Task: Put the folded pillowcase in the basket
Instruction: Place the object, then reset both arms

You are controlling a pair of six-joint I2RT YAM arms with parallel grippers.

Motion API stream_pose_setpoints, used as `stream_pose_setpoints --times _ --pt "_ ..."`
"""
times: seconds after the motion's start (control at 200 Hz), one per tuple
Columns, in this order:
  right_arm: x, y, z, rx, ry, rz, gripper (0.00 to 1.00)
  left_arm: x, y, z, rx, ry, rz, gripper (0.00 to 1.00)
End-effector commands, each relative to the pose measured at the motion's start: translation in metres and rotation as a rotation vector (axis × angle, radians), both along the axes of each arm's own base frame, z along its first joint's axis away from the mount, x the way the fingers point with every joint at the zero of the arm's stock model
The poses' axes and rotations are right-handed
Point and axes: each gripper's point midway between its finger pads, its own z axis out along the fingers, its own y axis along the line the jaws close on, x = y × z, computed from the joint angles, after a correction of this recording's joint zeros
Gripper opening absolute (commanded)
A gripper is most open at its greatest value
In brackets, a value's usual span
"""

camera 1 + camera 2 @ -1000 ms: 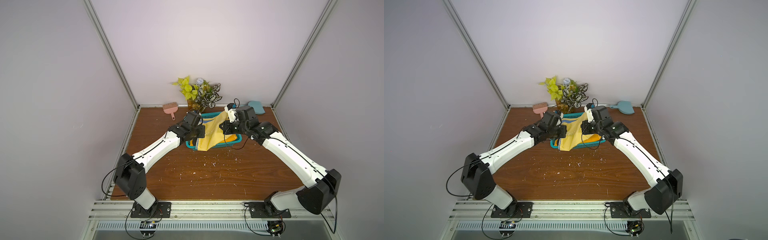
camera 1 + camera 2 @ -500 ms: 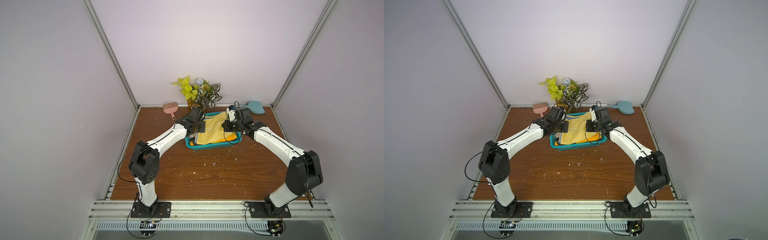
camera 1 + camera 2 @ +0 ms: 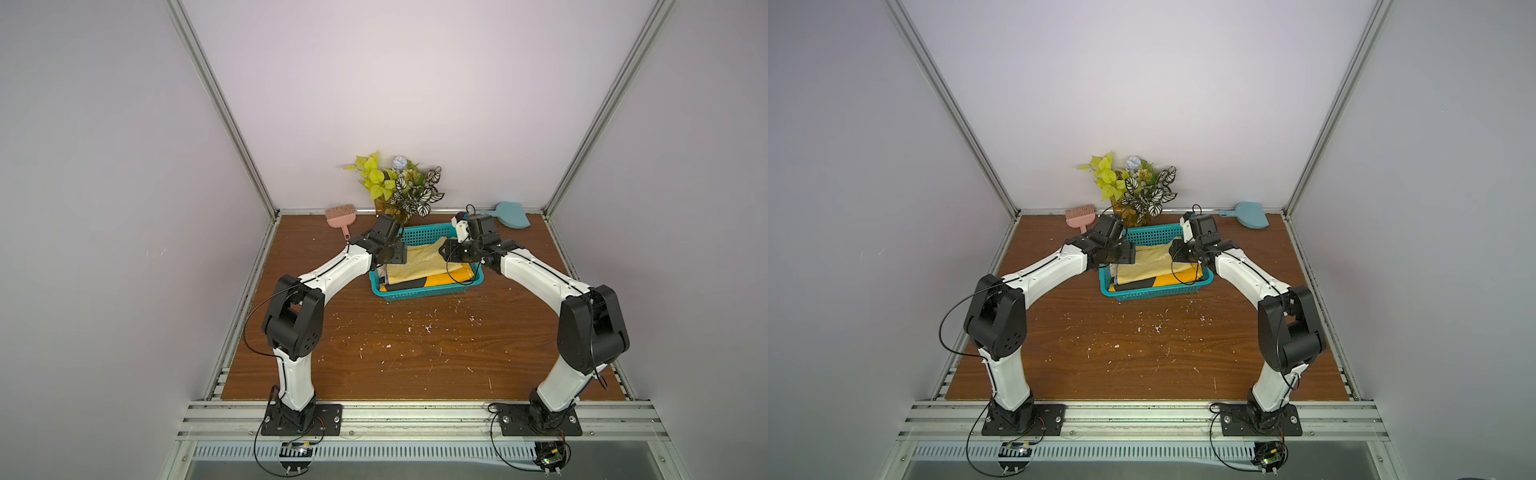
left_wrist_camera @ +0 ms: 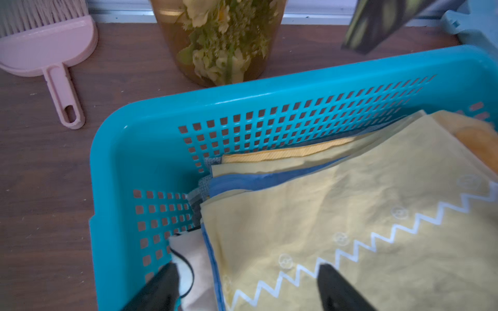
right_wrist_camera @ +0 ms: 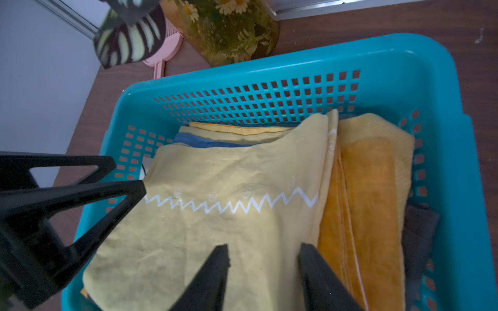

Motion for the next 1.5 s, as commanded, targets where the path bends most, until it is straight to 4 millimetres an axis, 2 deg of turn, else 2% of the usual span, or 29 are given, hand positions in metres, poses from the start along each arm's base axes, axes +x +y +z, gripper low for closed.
stream_pose_setpoints --times 0.0,0.085,0.19,0.285,0.425,0.52,0.545,0.646,0.736,0.846,0.986,1.136,1.191,1.276,1.496 --pt "0.001 -0.01 0.057 0.022 -0.152 -0.033 0.72 0.0 0.025 0.022 0.034 -0.065 0.079 1.0" --pt "-0.007 -0.024 0.087 0.003 -0.228 -0.067 0.98 -0.003 0.037 0.05 0.046 -0.127 0.118 1.0" --pt "-0.022 -0.049 0.118 -0.033 -0.316 -0.129 0.99 -0.011 0.061 0.088 0.066 -0.215 0.184 1.0" --pt "-0.033 -0.081 0.123 -0.088 -0.345 -0.197 0.99 -0.021 0.089 0.105 0.069 -0.272 0.248 1.0" --pt "-0.042 -0.138 0.099 -0.157 -0.316 -0.341 0.99 -0.034 0.152 0.089 0.034 -0.263 0.355 1.0" --pt "-0.047 -0.17 0.085 -0.187 -0.339 -0.441 0.99 -0.049 0.19 0.081 0.15 -0.346 0.367 1.0" --pt "-0.048 -0.177 0.083 -0.191 -0.347 -0.462 0.99 -0.052 0.197 0.084 0.186 -0.392 0.363 1.0" --pt "-0.051 -0.2 0.069 -0.207 -0.357 -0.527 0.99 -0.068 0.221 0.073 0.278 -0.484 0.372 1.0" --pt "-0.048 -0.212 0.052 -0.212 -0.35 -0.558 0.99 -0.079 0.239 0.048 0.33 -0.52 0.393 1.0" --pt "-0.047 -0.227 0.032 -0.227 -0.34 -0.606 0.99 -0.085 0.244 0.022 0.367 -0.574 0.372 1.0" --pt "-0.041 -0.234 0.017 -0.234 -0.38 -0.615 0.99 -0.078 0.243 0.007 0.338 -0.64 0.384 1.0" --pt "-0.041 -0.247 -0.002 -0.346 -0.432 -0.616 0.99 -0.067 0.236 -0.007 0.343 -0.643 0.338 1.0" --pt "-0.042 -0.251 -0.012 -0.378 -0.445 -0.617 0.99 -0.069 0.233 -0.009 0.341 -0.656 0.319 1.0" --pt "-0.043 -0.246 -0.025 -0.381 -0.478 -0.572 0.99 -0.078 0.24 -0.003 0.33 -0.716 0.355 1.0" --pt "-0.056 -0.235 -0.027 -0.303 -0.631 -0.538 0.99 -0.101 0.252 -0.002 0.259 -0.792 0.407 1.0"
